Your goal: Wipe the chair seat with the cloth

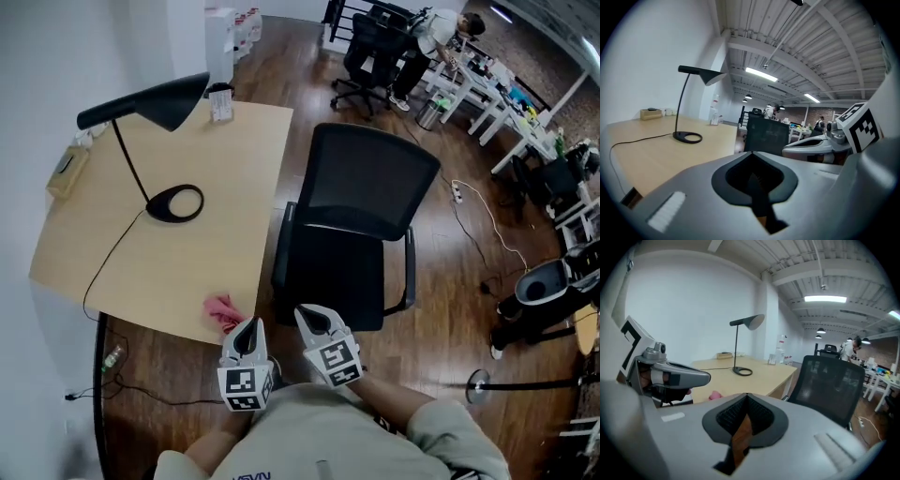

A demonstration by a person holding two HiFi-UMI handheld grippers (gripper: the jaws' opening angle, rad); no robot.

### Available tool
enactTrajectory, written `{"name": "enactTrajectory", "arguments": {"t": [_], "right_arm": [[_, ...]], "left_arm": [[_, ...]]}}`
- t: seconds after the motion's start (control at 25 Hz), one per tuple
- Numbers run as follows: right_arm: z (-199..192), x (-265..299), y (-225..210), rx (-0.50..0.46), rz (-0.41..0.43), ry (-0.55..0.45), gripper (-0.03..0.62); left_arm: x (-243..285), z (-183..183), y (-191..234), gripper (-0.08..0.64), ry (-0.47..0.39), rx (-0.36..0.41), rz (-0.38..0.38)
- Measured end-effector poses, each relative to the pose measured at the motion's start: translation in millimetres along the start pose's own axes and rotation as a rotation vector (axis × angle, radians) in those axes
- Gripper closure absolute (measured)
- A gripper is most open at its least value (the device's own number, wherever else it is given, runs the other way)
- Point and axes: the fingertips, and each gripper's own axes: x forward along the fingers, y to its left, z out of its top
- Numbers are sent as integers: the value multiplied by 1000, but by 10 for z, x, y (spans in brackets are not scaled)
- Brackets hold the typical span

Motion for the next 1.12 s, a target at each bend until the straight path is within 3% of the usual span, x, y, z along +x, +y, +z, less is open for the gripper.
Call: {"name": "enactTrajectory", "arguments": {"t": [0.28,0.52,0.84,1.12], "right_arm": [[-160,-1315,-727,153,-232,-126,588],[-602,-2435,-1093,257,-346,-189,588],[-1210,-3458,-1122,295,-363,-252,588],[-1256,-3727,-1072,300,-324,-291,588]], "left_arm": [[144,110,-1263,555,-17,103,-196],[-28,-117,-2379,555,7,180,-272],[-543,-600,-3287,555,-17,215,-244],[-853,-637,-3449,555,-25,236,-187]]}}
